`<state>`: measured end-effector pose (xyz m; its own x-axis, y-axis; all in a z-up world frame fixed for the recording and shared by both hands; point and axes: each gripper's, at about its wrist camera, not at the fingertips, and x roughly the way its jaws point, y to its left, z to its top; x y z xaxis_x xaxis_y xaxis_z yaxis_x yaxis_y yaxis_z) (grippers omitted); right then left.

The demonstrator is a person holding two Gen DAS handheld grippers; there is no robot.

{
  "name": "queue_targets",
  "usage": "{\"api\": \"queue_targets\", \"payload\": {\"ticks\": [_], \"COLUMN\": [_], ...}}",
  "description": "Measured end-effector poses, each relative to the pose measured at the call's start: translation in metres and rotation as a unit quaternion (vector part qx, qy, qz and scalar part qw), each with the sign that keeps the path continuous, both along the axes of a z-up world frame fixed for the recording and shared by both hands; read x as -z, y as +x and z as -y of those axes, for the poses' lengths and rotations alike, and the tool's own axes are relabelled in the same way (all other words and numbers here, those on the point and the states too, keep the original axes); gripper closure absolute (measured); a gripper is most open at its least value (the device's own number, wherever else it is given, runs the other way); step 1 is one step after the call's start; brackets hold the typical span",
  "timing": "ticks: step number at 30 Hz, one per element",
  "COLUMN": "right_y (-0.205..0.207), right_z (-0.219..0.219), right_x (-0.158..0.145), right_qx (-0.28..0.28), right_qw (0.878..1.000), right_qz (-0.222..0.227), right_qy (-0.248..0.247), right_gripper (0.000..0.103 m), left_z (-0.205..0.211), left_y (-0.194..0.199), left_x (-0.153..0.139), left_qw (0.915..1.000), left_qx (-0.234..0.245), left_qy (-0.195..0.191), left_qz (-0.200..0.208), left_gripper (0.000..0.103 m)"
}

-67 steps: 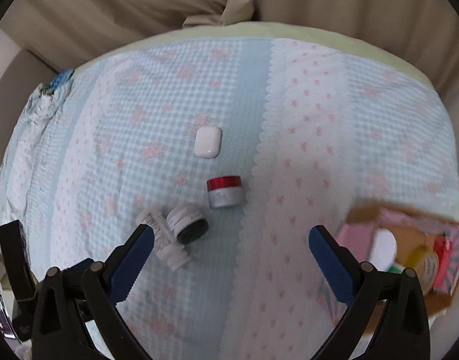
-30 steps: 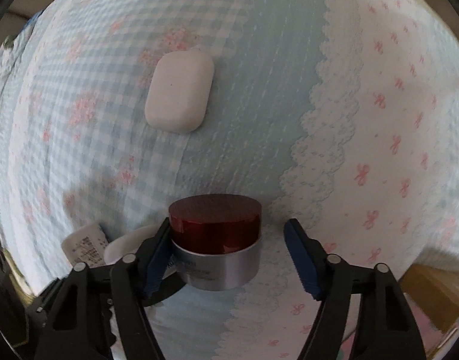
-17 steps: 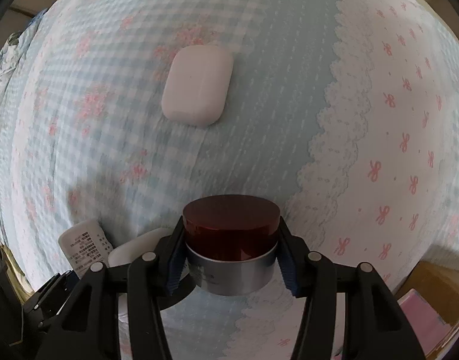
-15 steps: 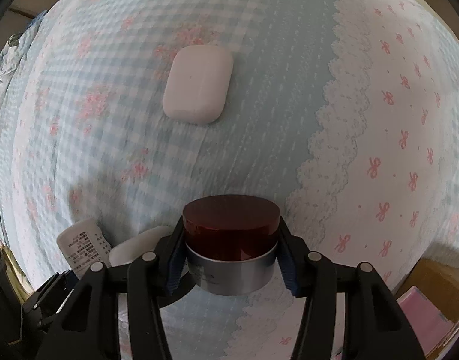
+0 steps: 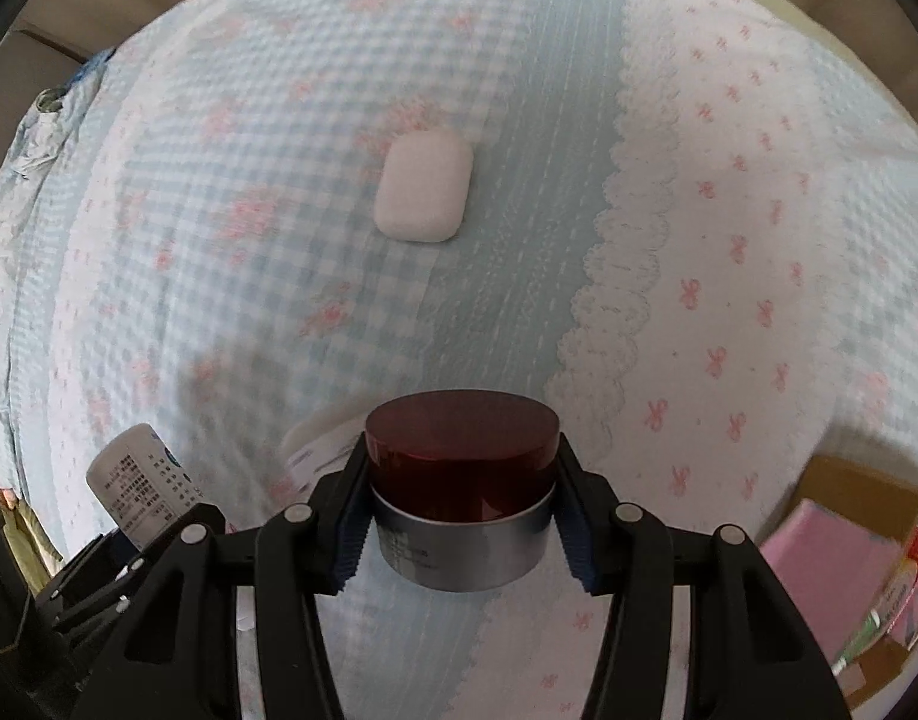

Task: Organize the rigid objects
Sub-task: 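Carry the white bottle and red-lidded jar with both tools over the cardboard box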

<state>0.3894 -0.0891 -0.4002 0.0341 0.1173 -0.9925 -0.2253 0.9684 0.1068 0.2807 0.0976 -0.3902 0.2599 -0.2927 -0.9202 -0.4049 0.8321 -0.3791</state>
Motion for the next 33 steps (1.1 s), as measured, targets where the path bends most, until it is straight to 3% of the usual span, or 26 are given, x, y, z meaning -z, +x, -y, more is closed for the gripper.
{"api": "queue_targets", "payload": {"ticks": [9, 18, 25, 33], "right_y": [-0.053, -0.11, -0.14, -0.156], "right_z": [-0.002, 0.051, 0.124, 0.231], "right_x": [-0.084, -0.182, -0.226, -0.242], "right_qx": [0.039, 0.093, 0.122, 0.136], "right_qw": [0.998, 0.99, 0.983, 0.981], "right_qz": [0.036, 0.081, 0.113, 0.119], "right_qy": [0.036, 0.075, 0.079, 0.064], "right_gripper": [0.053, 0.053, 0.053, 0.053], "left_z": [0.009, 0.063, 0.137, 0.267], "left_y": [-0.029, -0.036, -0.04, -0.03], "left_x": [-0.087, -0.166, -0.202, -0.212], "left_qw": [0.9957, 0.9851, 0.9788, 0.9701], "left_qx": [0.074, 0.137, 0.166, 0.212], "left_qy": [0.013, 0.022, 0.014, -0.006], "left_qz": [0.055, 0.101, 0.119, 0.119], "left_gripper": [0.052, 0.052, 0.052, 0.052]}}
